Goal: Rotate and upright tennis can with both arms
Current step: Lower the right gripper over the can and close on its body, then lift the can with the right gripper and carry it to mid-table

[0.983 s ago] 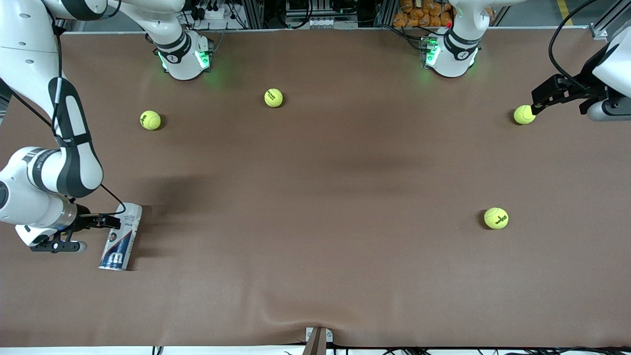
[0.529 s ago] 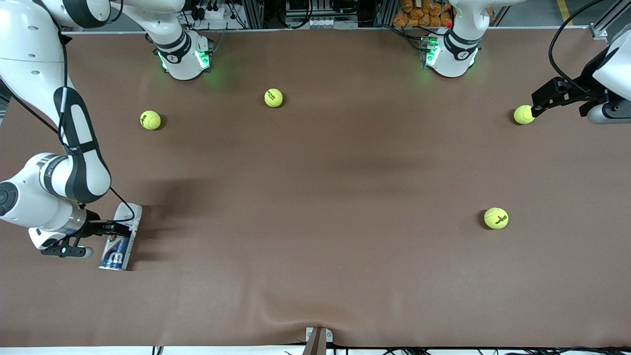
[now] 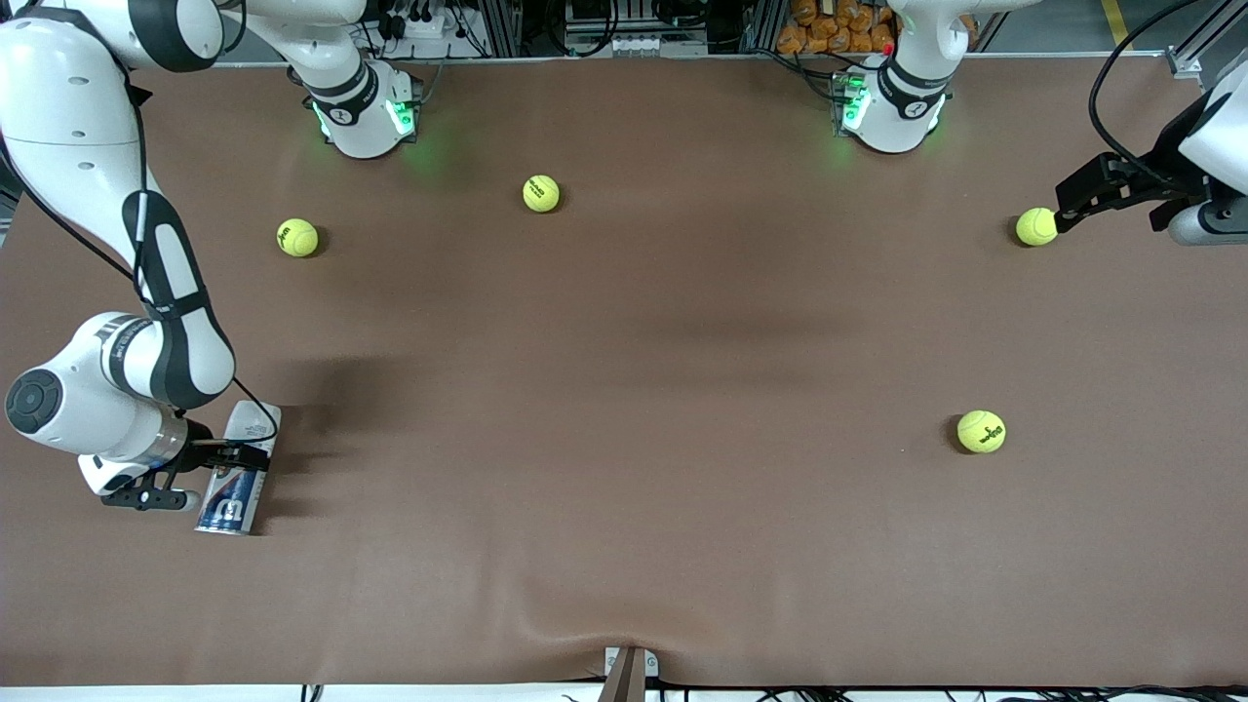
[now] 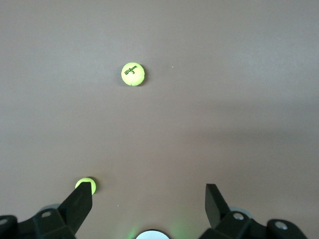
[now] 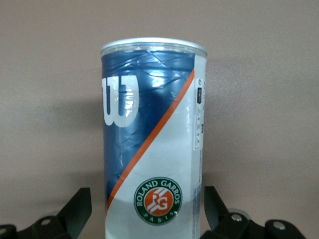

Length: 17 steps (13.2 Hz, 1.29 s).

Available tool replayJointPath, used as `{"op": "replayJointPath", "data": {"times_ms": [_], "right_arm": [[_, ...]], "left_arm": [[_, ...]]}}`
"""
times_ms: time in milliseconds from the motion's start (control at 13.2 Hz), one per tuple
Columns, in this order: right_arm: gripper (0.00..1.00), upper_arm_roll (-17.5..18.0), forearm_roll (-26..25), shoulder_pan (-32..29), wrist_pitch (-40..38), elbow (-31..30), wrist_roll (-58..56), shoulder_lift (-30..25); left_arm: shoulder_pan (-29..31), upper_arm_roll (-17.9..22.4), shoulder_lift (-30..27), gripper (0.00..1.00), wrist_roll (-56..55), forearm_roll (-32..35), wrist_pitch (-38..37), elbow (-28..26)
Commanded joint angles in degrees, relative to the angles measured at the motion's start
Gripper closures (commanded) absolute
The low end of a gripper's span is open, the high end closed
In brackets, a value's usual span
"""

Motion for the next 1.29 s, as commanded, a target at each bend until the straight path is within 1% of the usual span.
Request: {"op": "replayJointPath", "data": {"times_ms": [0,756,832,908,1059,1210], "right_arm": [[0.0,0.21,0.61,-0.45,0.01,1.18,-2.77,1.4],[0.0,0.21,0.79,-0.54,0.44,1.18,-4.54,3.25],[0.17,0.21,0.79,-0.37,0.8,1.26,-4.54,3.25],[0.24,0.21,0.79,-0.28,0.8,1.35,-4.54,3.25],[0.24,0.21,0.61,-0.28,0.62,1.7,-4.54,3.08],[0.21,0.39,0.61,0.16,-1.03,4.24,-5.85,2.55]], "left_arm": [[0.48,0.07,-0.27,0.0,-0.4,-1.1,0.32,0.67],[2.51,0.95,-1.32,0.0,-0.22,-1.19,0.32,0.67],[2.42,0.95,-1.5,0.0,-0.22,-1.19,0.32,0.76],[2.24,0.86,-1.85,0.0,-0.22,-1.54,0.32,0.76],[2.42,0.95,-2.37,0.0,0.13,-1.63,0.32,0.76],[2.24,0.86,-2.38,0.0,0.3,-1.63,0.32,0.84]]}}
